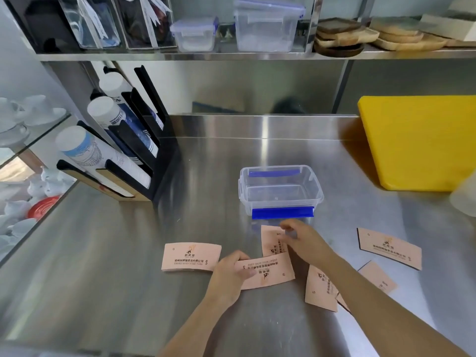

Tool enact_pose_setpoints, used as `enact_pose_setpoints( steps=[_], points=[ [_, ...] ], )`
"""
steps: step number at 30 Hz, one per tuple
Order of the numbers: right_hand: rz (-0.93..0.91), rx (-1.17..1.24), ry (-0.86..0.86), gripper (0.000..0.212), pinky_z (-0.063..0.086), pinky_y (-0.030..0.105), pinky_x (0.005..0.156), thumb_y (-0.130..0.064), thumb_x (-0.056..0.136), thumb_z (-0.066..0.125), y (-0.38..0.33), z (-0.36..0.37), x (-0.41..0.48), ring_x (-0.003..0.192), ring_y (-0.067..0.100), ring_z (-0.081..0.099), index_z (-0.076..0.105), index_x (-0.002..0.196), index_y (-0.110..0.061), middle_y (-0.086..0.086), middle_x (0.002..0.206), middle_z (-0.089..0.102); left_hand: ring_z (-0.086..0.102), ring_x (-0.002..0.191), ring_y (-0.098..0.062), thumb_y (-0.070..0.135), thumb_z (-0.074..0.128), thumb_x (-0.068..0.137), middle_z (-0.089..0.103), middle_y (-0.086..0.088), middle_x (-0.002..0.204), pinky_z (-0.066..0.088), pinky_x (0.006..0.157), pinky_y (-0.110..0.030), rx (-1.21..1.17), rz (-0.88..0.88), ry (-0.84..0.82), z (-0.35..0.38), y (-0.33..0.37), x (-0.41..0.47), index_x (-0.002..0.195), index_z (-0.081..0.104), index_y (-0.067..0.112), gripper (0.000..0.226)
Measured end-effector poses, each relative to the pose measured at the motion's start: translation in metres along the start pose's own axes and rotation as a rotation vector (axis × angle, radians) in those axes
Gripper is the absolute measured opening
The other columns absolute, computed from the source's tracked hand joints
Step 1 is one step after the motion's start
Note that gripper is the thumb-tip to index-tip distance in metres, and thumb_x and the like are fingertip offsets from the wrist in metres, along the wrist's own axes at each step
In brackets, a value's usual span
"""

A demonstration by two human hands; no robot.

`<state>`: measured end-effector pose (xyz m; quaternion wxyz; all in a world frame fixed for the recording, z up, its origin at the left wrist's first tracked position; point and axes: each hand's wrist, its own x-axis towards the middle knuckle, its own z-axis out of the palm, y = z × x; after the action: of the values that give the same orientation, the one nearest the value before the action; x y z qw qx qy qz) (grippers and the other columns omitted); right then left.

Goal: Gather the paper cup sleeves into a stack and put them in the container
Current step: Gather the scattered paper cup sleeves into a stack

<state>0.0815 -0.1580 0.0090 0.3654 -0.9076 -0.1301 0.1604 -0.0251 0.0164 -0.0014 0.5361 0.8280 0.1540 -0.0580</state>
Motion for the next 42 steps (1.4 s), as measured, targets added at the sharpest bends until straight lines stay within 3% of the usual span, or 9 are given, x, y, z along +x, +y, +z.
enact_pose_setpoints(
  steps=[6, 15, 18, 21, 25, 30, 34, 39, 42],
  points=[
    [-0.027, -0.212, -0.233, 0.068, 0.037, 0.049, 0.106, -0.028, 0.075, 0.071, -0.006, 0.003, 0.016, 0.127, 0.023, 0.042, 0.034, 0.131, -0.03, -0.002, 0.138, 0.046, 0.055, 0.069, -0.008, 0.015, 0.066, 0.077, 0.063, 0.006, 0.075, 0.039, 0.061, -0.017, 0.001, 0.039, 0.019, -0.002, -0.006, -0.007, 0.077, 0.06, 0.02, 0.008],
    [0.028, -0.429, -0.174, 0.07, 0.027, 0.041, 0.109, -0.035, 0.07, 0.072, 0.006, -0.001, 0.02, 0.126, 0.023, 0.036, 0.039, 0.13, -0.024, 0.002, 0.135, 0.043, 0.058, 0.081, 0.0, 0.01, 0.058, 0.086, 0.066, 0.009, 0.084, 0.039, 0.066, -0.004, -0.134, 0.076, 0.228, 0.002, -0.013, -0.013, 0.081, 0.062, 0.028, 0.019],
    [0.081, -0.258, -0.118, 0.042, 0.052, 0.032, 0.086, -0.031, 0.066, 0.078, 0.014, -0.013, 0.015, 0.092, 0.014, 0.061, 0.056, 0.101, -0.022, -0.003, 0.107, 0.062, 0.059, 0.093, -0.013, 0.013, 0.053, 0.09, 0.066, 0.001, 0.095, 0.042, 0.071, -0.009, -0.207, 0.05, 0.294, 0.011, -0.015, -0.011, 0.094, 0.063, 0.017, 0.012],
    [0.097, -0.114, -0.075, 0.019, 0.048, 0.017, 0.056, -0.027, 0.074, 0.072, 0.02, -0.028, 0.009, 0.065, 0.005, 0.063, 0.054, 0.08, -0.026, -0.01, 0.078, 0.066, 0.057, 0.092, -0.006, 0.013, 0.05, 0.091, 0.063, 0.003, 0.096, 0.042, 0.071, -0.007, -0.212, 0.024, 0.313, 0.018, -0.014, -0.01, 0.094, 0.06, 0.021, 0.013],
    [0.138, 0.056, 0.087, 0.017, 0.044, 0.016, 0.053, -0.024, 0.075, 0.072, 0.024, -0.047, 0.005, 0.067, 0.006, 0.063, 0.056, 0.075, -0.025, -0.009, 0.075, 0.064, 0.052, 0.092, -0.001, 0.014, 0.044, 0.094, 0.056, 0.015, 0.094, 0.037, 0.068, 0.001, -0.233, -0.007, 0.376, 0.02, -0.01, -0.008, 0.086, 0.052, 0.037, 0.026],
    [0.214, 0.301, 0.252, 0.018, 0.046, 0.017, 0.046, -0.022, 0.078, 0.071, 0.034, -0.061, -0.004, 0.057, 0.011, 0.062, 0.053, 0.079, -0.02, -0.007, 0.078, 0.066, 0.051, 0.098, -0.02, 0.01, 0.046, 0.093, 0.06, -0.005, 0.105, 0.036, 0.077, -0.025, -0.27, -0.093, 0.43, 0.022, -0.009, -0.004, 0.094, 0.054, 0.022, 0.015],
    [0.251, 0.379, 0.207, 0.018, 0.051, 0.022, 0.045, -0.017, 0.079, 0.07, 0.039, -0.058, -0.011, 0.046, 0.018, 0.064, 0.052, 0.082, -0.016, 0.0, 0.08, 0.067, 0.06, 0.086, -0.026, -0.001, 0.05, 0.087, 0.063, -0.017, 0.1, 0.047, 0.073, -0.037, -0.532, -0.219, 0.435, 0.023, -0.003, -0.002, 0.082, 0.053, 0.017, 0.019],
    [0.213, 0.699, 0.093, 0.02, 0.054, 0.023, 0.046, -0.006, 0.079, 0.068, 0.038, -0.05, -0.023, 0.048, 0.018, 0.063, 0.055, 0.094, -0.001, 0.008, 0.084, 0.071, 0.063, 0.091, -0.021, -0.009, 0.038, 0.091, 0.065, -0.013, 0.107, 0.05, 0.072, -0.033, -0.974, -0.277, 0.387, 0.025, 0.014, -0.003, 0.117, 0.053, 0.003, 0.033],
    [0.213, 0.883, -0.009, 0.015, 0.053, 0.023, 0.045, 0.0, 0.079, 0.065, 0.031, -0.046, -0.028, 0.048, 0.016, 0.06, 0.056, 0.092, -0.001, 0.012, 0.082, 0.071, 0.063, 0.089, -0.02, -0.007, 0.035, 0.092, 0.067, -0.008, 0.102, 0.05, 0.073, -0.033, -1.029, -0.288, 0.36, 0.027, 0.025, -0.006, 0.114, 0.058, 0.004, 0.034]
  ],
)
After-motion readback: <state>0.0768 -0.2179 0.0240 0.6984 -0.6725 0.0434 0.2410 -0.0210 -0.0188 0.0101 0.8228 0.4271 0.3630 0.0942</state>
